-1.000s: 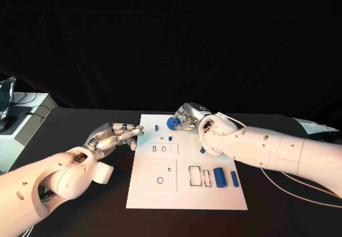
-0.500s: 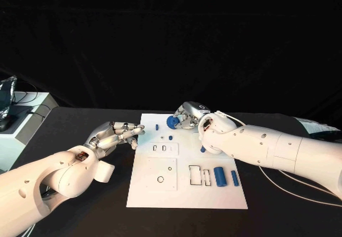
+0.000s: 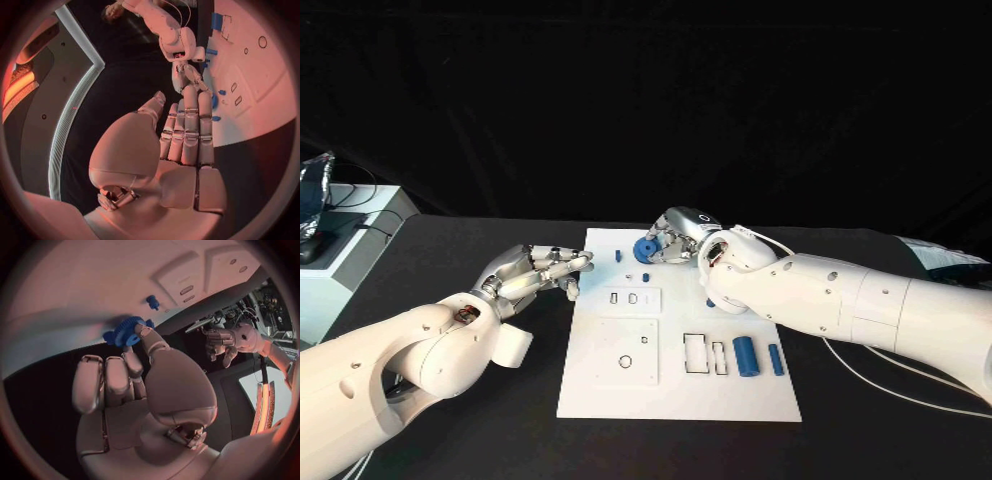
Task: Assemble the parts on the task board
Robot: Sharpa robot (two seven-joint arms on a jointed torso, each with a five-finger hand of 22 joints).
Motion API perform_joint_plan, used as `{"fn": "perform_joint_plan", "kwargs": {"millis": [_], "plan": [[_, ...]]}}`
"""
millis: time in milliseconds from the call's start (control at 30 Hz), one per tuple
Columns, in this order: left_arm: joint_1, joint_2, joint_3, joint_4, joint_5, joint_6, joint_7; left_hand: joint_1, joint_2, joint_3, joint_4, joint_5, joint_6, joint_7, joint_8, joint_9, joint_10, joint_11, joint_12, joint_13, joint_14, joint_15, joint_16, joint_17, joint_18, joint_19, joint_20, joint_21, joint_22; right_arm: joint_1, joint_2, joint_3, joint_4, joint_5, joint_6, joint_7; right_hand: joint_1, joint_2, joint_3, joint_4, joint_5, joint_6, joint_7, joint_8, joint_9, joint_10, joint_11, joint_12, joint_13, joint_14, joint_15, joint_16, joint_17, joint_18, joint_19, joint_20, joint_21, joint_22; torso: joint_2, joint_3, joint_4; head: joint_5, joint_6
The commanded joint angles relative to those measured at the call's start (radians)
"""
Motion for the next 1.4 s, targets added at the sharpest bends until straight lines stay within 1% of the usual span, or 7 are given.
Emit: {"fn": "perform_joint_plan", "kwargs": {"millis": [33, 700, 933, 1100, 1267, 1300, 1400], "plan": [[0.0, 0.002, 0.001, 0.002, -0.002, 0.016, 0.005, 0.002, 0.007, 0.005, -0.001, -0.001, -0.003, -0.001, -0.004, 0.001, -0.007, -0.001, -0.004, 0.001, -0.008, -0.001, 0.006, -0.002, 0.02, -0.009, 0.0, 0.003, -0.001, -0.003, 0.0, -0.001, 0.001, -0.007, 0.028, 0.007, 0.009, 0.004, 0.0, 0.004, 0.005, 0.035, 0.022, 0.004, 0.004, 0.005, 0.0, -0.005, 0.001, 0.002, -0.005, -0.003, 0.001, -0.015, 0.043, -0.006, 0.0, 0.181, 0.0, -0.0003, -0.0003, 0.0, -0.001], [0.0, -0.007, 0.001, 0.001, -0.003, 0.013, 0.005, -0.001, 0.006, 0.008, -0.002, -0.002, -0.005, 0.0, -0.004, 0.001, -0.01, 0.0, -0.005, 0.001, -0.008, 0.0, 0.007, -0.002, 0.02, -0.01, 0.0, 0.007, -0.006, -0.005, 0.007, -0.002, -0.018, -0.022, -0.016, -0.024, 0.006, 0.003, -0.005, 0.015, 0.003, 0.024, 0.026, 0.003, 0.003, 0.001, 0.002, -0.013, -0.001, 0.002, -0.003, -0.005, 0.001, -0.015, 0.043, -0.005, -0.001, 0.18, -0.001, -0.0006, 0.0027, -0.001, -0.003], [0.0, -0.005, 0.001, 0.0, -0.003, 0.015, 0.004, -0.001, 0.006, 0.008, -0.002, -0.002, -0.007, 0.001, -0.004, 0.001, -0.013, 0.001, -0.005, 0.001, -0.008, 0.0, 0.007, -0.002, 0.021, -0.01, 0.0, 0.008, -0.007, -0.005, 0.007, -0.002, -0.017, -0.023, -0.011, -0.024, 0.005, 0.0, -0.007, 0.017, 0.003, 0.023, 0.026, 0.003, 0.003, 0.0, 0.003, -0.014, -0.002, 0.002, -0.003, -0.005, 0.0, -0.015, 0.043, -0.004, -0.001, 0.18, 0.001, -0.0001, -0.0019, 0.002, -0.003], [0.0, -0.003, 0.001, -0.001, -0.003, 0.015, 0.005, -0.001, 0.006, 0.007, -0.002, -0.002, -0.009, 0.001, -0.004, 0.001, -0.014, 0.001, -0.004, 0.001, -0.008, 0.0, 0.007, -0.002, 0.021, -0.01, 0.001, 0.008, -0.008, -0.005, 0.009, -0.002, -0.019, -0.017, -0.007, -0.016, -0.007, -0.023, -0.022, 0.031, -0.007, -0.033, 0.045, 0.001, 0.002, -0.013, 0.014, -0.033, -0.013, 0.001, 0.006, -0.007, 0.0, -0.014, 0.042, 0.0, -0.004, 0.18, 0.001, 0.0001, -0.0006, 0.0, -0.003], [0.0, -0.002, 0.001, -0.001, -0.003, 0.014, 0.004, -0.001, 0.006, 0.007, -0.003, -0.002, -0.009, 0.002, -0.004, 0.001, -0.015, 0.002, -0.005, 0.001, -0.008, 0.0, 0.007, -0.002, 0.021, -0.01, 0.001, 0.008, -0.008, -0.005, 0.009, -0.002, -0.018, 0.007, 0.005, 0.001, -0.008, -0.049, -0.119, 0.086, -0.016, -0.1, 0.061, 0.001, 0.003, -0.025, 0.029, -0.042, -0.03, 0.0, 0.019, -0.003, 0.003, -0.009, 0.043, 0.016, -0.003, 0.18, 0.0, 0.0001, -0.0002, 0.001, -0.003], [0.0, -0.002, 0.001, -0.001, -0.003, 0.013, 0.004, -0.002, 0.005, 0.006, -0.003, -0.002, -0.011, 0.004, -0.005, 0.001, -0.017, 0.003, -0.005, 0.001, -0.008, 0.001, 0.007, -0.003, 0.021, -0.01, 0.001, 0.009, -0.008, -0.005, 0.009, -0.002, -0.018, 0.014, 0.009, 0.004, -0.013, -0.052, -0.124, 0.093, 0.021, -0.103, 0.062, 0.0, 0.002, -0.026, 0.029, -0.042, -0.03, 0.0, 0.018, -0.002, 0.004, -0.009, 0.043, 0.016, -0.003, 0.18, 0.0, 0.0, -0.0001, 0.001, -0.004], [0.0, -0.002, 0.001, -0.002, -0.003, 0.012, 0.003, -0.004, 0.006, 0.004, -0.001, -0.002, -0.015, 0.007, -0.005, 0.001, -0.021, 0.004, -0.005, 0.001, -0.008, 0.002, 0.007, -0.003, 0.021, -0.01, 0.001, 0.009, -0.009, -0.005, 0.007, -0.002, -0.016, 0.029, 0.015, 0.01, -0.014, -0.056, -0.129, 0.105, 0.039, -0.105, 0.062, 0.0, 0.003, -0.03, 0.03, -0.04, -0.034, 0.0, 0.02, -0.001, 0.004, -0.008, 0.043, 0.018, -0.003, 0.18, 0.001, 0.0004, -0.0005, 0.001, -0.005]]}}
